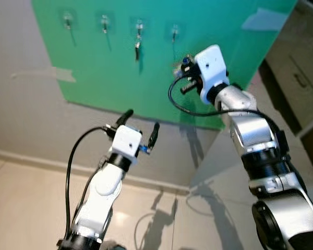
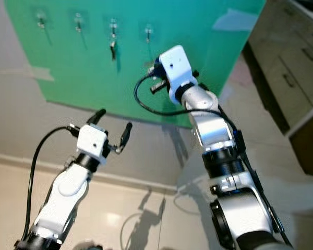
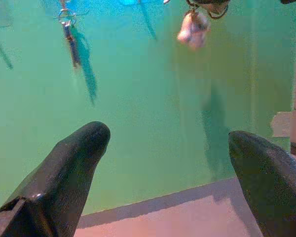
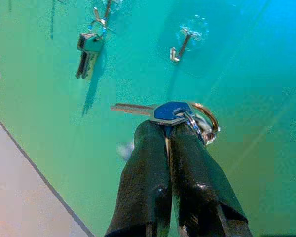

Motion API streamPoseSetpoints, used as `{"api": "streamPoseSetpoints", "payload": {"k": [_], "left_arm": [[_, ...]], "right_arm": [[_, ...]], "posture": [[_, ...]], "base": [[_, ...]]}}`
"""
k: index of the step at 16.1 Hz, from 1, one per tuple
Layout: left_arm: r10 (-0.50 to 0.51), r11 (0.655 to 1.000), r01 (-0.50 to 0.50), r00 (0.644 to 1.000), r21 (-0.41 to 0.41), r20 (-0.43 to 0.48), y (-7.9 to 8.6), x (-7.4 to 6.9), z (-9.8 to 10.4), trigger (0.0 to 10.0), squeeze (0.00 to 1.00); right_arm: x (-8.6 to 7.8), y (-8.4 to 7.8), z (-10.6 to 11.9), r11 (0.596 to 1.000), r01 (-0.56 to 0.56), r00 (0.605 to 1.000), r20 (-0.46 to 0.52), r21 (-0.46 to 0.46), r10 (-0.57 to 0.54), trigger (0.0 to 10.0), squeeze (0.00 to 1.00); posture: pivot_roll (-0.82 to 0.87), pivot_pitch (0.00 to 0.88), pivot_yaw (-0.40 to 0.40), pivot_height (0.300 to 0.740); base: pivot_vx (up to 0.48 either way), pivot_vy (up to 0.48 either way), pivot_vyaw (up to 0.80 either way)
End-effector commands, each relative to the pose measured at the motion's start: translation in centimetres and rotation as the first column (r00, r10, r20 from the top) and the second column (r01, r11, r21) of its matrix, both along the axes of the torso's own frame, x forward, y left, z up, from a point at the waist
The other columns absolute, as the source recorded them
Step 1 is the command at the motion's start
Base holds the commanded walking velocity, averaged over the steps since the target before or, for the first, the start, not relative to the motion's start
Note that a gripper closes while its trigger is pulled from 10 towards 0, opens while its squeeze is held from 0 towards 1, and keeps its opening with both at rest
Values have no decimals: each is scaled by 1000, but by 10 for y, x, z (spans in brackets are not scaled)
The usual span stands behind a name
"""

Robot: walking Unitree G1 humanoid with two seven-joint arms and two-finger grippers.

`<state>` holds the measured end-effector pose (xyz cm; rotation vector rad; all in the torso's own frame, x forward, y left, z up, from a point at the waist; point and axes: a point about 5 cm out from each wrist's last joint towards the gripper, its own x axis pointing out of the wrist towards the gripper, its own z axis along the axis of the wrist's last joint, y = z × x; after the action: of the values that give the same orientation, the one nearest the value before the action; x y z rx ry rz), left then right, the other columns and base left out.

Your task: Hang keys on a hook

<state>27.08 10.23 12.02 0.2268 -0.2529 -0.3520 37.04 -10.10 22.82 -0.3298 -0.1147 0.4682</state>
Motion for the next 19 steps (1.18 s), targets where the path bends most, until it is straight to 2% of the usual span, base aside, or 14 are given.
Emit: {"api": "streamPoseSetpoints", "payload": {"k": [1, 7, 19], "left_arm": [[-12, 1000, 12, 1000, 6, 7, -5, 0, 0, 10000, 0], [-7, 1000, 7, 1000, 14, 13, -5, -1, 0, 10000, 0], [-4, 1000, 4, 1000, 17, 15, -5, 1, 0, 10000, 0]], "right_arm": [[1, 4, 18, 1000, -18, 998, 52, -13, 18, 10000, 0], [10, 14, 34, 999, -43, 994, 95, -31, 46, 10000, 0], [26, 25, 32, 993, -81, 994, 67, -87, 87, 10000, 0]], "posture": [[-33, 0, -82, 740], [-17, 0, -88, 740], [-12, 0, -96, 740]], "base": [[0, 0, 0], [0, 0, 0], [0, 0, 0]]}}
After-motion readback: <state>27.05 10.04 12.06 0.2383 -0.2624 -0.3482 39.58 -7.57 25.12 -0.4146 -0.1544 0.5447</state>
